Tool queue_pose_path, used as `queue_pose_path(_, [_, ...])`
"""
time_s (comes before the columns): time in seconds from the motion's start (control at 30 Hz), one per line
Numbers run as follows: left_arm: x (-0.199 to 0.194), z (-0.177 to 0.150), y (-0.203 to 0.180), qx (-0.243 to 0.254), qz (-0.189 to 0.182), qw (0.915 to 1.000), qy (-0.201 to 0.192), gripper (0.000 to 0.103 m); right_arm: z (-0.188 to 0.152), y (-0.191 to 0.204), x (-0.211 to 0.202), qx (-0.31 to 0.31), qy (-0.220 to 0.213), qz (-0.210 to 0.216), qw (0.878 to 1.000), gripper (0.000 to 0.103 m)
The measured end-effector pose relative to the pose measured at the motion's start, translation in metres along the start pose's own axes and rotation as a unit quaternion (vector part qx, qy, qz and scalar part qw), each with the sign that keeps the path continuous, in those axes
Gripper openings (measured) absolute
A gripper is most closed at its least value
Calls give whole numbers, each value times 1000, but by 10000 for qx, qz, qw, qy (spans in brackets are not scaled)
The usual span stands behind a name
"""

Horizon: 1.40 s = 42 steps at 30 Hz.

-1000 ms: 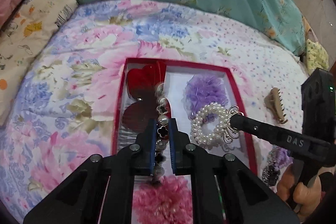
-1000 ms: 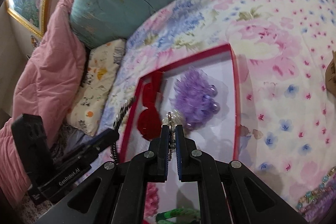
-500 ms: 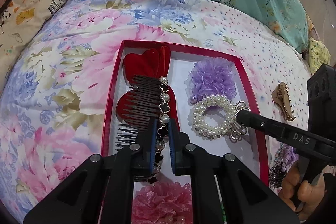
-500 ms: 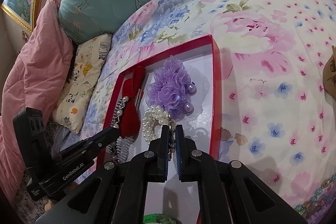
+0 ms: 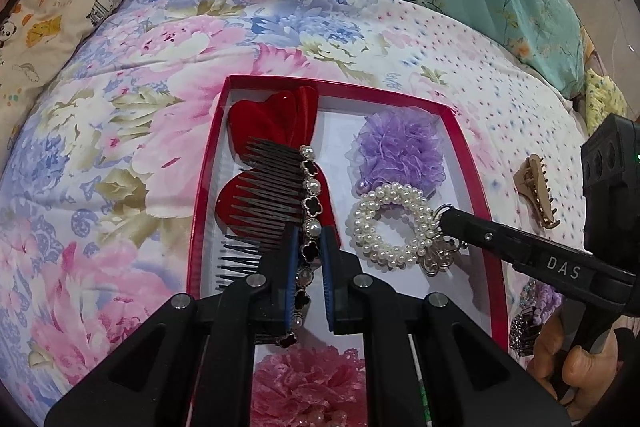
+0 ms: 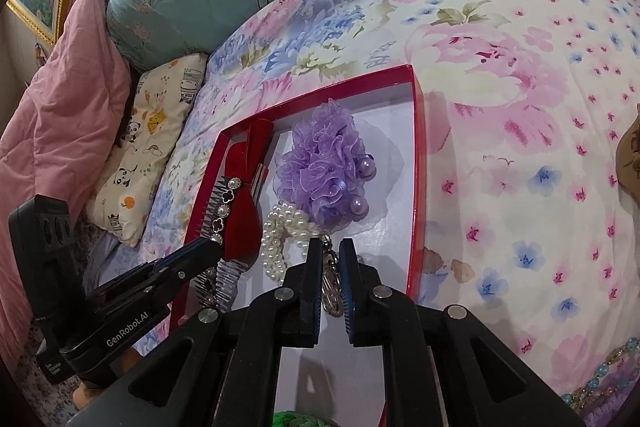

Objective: Organize jewelry
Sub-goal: 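Place the comb and pearl scrunchie into the red box and open both tools, then grasp the tan claw clip with the right tool while the left tool grasps the purple scrunchie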

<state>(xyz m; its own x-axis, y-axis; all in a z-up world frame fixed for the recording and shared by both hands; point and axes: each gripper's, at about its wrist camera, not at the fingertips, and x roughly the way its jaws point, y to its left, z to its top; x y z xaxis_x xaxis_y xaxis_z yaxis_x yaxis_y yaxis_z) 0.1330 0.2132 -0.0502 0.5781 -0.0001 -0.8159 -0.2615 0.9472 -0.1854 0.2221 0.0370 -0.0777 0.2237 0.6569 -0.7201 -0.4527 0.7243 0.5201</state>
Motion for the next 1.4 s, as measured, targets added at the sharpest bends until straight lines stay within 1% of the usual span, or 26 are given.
queue_pose_path(0.03, [0, 0, -1, 4, 16, 10000, 0, 9, 0, 0, -1, 4, 1, 1, 10000, 13])
queue_pose_path(0.1, [0, -1, -2, 8, 16, 10000, 17, 9, -1, 0, -3, 27, -19, 27, 10000, 19])
queue_pose_path(0.13, [0, -1, -2, -1, 10, 10000, 26, 10, -1, 0, -5, 27, -42, 54, 10000, 24])
queue_pose_path(0.17, [0, -1, -2, -16, -3, 10000, 39, 11, -1, 1, -8, 18, -63, 69, 10000, 27])
queue_pose_path(0.2, [0, -1, -1, -29, -18, 10000, 52, 12, -1, 1, -10, 8, -86, 78, 9999, 28])
queue_pose_path(0.23, [0, -1, -1, -44, -30, 10000, 59, 15, -1, 2, -13, 3, -116, 96, 9999, 29])
queue_pose_path(0.27, [-2, -1, -1, -71, -42, 9999, 60, 19, -1, 3, -17, 7, -142, 113, 9998, 30])
queue_pose_path(0.33, [-5, -1, -1, -117, -4, 9999, 14, 43, 0, 3, -24, 19, -204, 155, 9997, 31])
queue_pose_path(0.37, [-7, -2, -1, -131, 17, 9999, -18, 49, -1, 3, -28, 26, -240, 178, 9996, 33])
queue_pose_path(0.5, [-14, -3, 1, -249, -61, 9996, -65, 49, -2, 5, -46, 43, -388, 305, 9988, 34])
queue_pose_path(0.53, [-17, -4, 1, -263, -74, 9996, -76, 49, -3, 6, -51, 49, -428, 345, 9985, 36])
queue_pose_path(0.57, [-19, -4, 1, -265, -92, 9996, -100, 50, -4, 6, -57, 51, -470, 378, 9982, 39])
queue_pose_path(0.6, [-23, -5, 0, -273, -100, 9995, -132, 52, -5, 5, -63, 45, -525, 401, 9978, 40])
queue_pose_path(0.67, [-29, -6, -1, -306, -128, 9993, -199, 60, -7, 3, -74, 64, -609, 402, 9973, 43])
queue_pose_path(0.77, [-40, -8, -4, -376, -188, 9987, -273, 64, -12, -7, -90, 155, -706, 359, 9967, 43])
queue_pose_path(0.9, [-53, -12, -15, -364, -301, 9982, -358, 65, -19, -28, -115, 329, -865, 220, 9955, 46])
queue_pose_path(1.07, [-62, -19, -33, -291, -490, 9979, -320, 65, -32, -62, -145, 630, -1039, -21, 9926, 48])
queue_pose_path(1.1, [-64, -20, -37, -266, -526, 9978, -305, 66, -35, -67, -150, 668, -1065, -49, 9921, 48])
queue_pose_path(1.13, [-64, -22, -41, -250, -544, 9978, -295, 72, -38, -74, -156, 719, -1096, -122, 9913, 49])
queue_pose_path(1.17, [-65, -23, -45, -233, -551, 9978, -295, 75, -42, -81, -161, 788, -1117, -195, 9904, 50])
queue_pose_path(1.4, [-69, -39, -82, -23, -826, 9964, -169, 75, -61, -120, -183, 1087, -1142, -461, 9864, 51])
